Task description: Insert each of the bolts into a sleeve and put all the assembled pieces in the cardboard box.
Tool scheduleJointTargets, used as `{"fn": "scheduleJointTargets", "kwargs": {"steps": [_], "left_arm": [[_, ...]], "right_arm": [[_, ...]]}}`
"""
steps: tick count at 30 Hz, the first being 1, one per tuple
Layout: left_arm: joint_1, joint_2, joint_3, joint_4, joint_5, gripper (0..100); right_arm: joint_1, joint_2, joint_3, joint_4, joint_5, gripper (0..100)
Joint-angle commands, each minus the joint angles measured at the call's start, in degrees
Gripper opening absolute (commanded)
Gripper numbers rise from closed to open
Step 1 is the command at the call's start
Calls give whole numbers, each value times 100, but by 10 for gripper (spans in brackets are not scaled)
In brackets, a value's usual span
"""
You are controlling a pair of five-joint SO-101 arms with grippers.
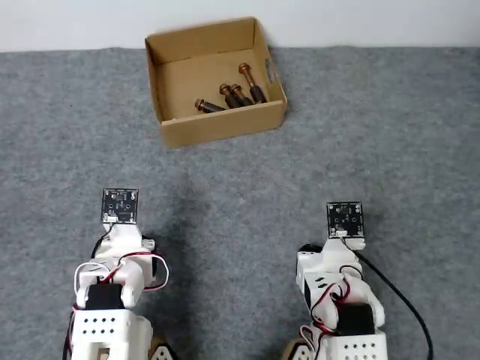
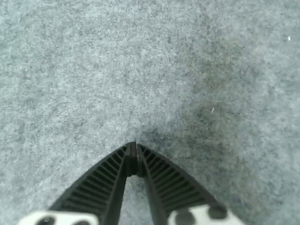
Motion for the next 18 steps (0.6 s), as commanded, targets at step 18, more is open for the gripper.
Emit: {"fn": "scheduleJointTargets", "kwargs": {"steps": [18], "left_arm": [[-9,0,-22,-141,-18,5]], "right_arm": [[22,-31,114,752,53,9]]}}
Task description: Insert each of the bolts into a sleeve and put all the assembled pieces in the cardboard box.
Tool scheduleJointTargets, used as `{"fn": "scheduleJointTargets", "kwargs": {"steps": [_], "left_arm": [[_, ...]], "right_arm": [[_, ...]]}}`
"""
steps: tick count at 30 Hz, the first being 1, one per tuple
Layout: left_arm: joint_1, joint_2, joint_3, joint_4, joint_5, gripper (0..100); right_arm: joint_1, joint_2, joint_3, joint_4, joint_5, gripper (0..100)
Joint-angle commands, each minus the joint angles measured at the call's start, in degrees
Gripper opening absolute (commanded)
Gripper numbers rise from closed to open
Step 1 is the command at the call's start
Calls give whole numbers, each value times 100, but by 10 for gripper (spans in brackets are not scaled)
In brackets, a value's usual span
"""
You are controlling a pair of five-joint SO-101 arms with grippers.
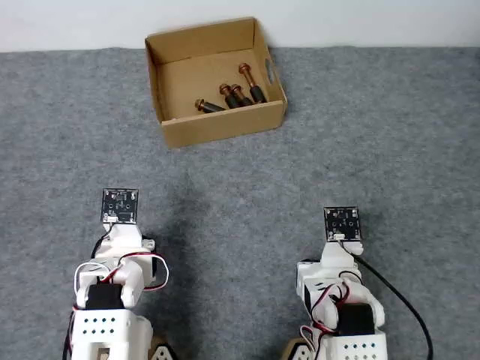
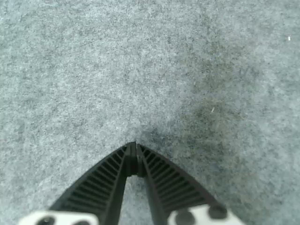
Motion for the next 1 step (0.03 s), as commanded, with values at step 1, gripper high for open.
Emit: {"fn": "scheduleJointTargets", "kwargs": {"steps": [1], "left_arm": [[-9,0,-22,-141,-18,5]], "right_arm": [[22,-31,114,48,44,9]]}}
